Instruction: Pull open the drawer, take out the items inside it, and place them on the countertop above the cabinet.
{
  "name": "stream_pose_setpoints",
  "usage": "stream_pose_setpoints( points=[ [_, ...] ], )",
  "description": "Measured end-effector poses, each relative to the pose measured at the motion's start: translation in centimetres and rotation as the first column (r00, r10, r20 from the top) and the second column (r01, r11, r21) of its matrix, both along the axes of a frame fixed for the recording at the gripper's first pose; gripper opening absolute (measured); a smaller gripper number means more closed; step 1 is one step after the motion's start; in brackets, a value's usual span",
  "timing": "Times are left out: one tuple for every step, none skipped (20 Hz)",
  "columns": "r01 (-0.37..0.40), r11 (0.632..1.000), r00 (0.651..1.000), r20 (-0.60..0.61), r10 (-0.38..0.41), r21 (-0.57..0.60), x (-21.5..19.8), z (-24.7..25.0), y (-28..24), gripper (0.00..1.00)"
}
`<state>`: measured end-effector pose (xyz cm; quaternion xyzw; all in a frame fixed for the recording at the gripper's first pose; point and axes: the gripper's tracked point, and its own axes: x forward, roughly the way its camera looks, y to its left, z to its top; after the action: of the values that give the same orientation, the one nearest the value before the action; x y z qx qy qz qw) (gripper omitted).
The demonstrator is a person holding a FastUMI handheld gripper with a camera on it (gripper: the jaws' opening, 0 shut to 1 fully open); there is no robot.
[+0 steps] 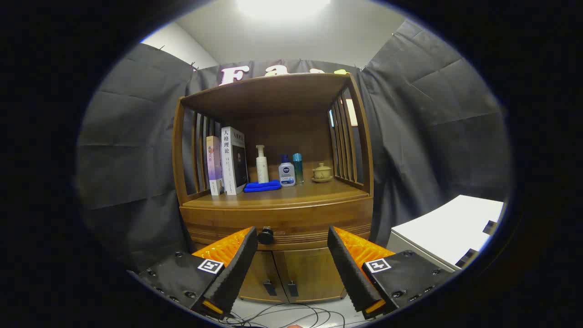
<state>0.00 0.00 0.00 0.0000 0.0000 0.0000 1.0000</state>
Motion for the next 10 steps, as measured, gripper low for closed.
stream_pose_setpoints(
  points=[
    [-0.001, 1.0, 1.0, -0.005, 0.001, 0.005, 0.0, -0.2, 0.1, 0.97],
    [-0.001, 1.0, 1.0, -0.011, 0.001, 0.009, 0.0, -0.5, 0.1, 0.97],
    [-0.001, 1.0, 1.0, -0.015, 0.001, 0.009, 0.1, -0.7, 0.1, 0.97],
    [-0.002, 1.0, 1.0, -0.017, 0.002, 0.008, 0.2, -0.9, 0.1, 0.97],
    [-0.001, 1.0, 1.0, -0.019, 0.001, 0.005, 0.1, -0.9, 0.1, 0.97],
    [-0.002, 1.0, 1.0, -0.02, 0.002, 0.003, 0.2, -1.1, 0.2, 0.97],
    [-0.003, 1.0, 1.0, -0.02, 0.003, 0.004, 0.2, -1.1, 0.2, 0.97],
    [-0.005, 1.0, 1.0, -0.019, 0.005, 0.005, 0.2, -1.1, 0.2, 0.97],
    [-0.006, 1.0, 1.0, -0.018, 0.006, 0.004, 0.2, -1.1, 0.3, 0.97],
    [-0.006, 1.0, 1.0, -0.02, 0.006, 0.004, 0.3, -1.2, 0.3, 0.97]
  ],
)
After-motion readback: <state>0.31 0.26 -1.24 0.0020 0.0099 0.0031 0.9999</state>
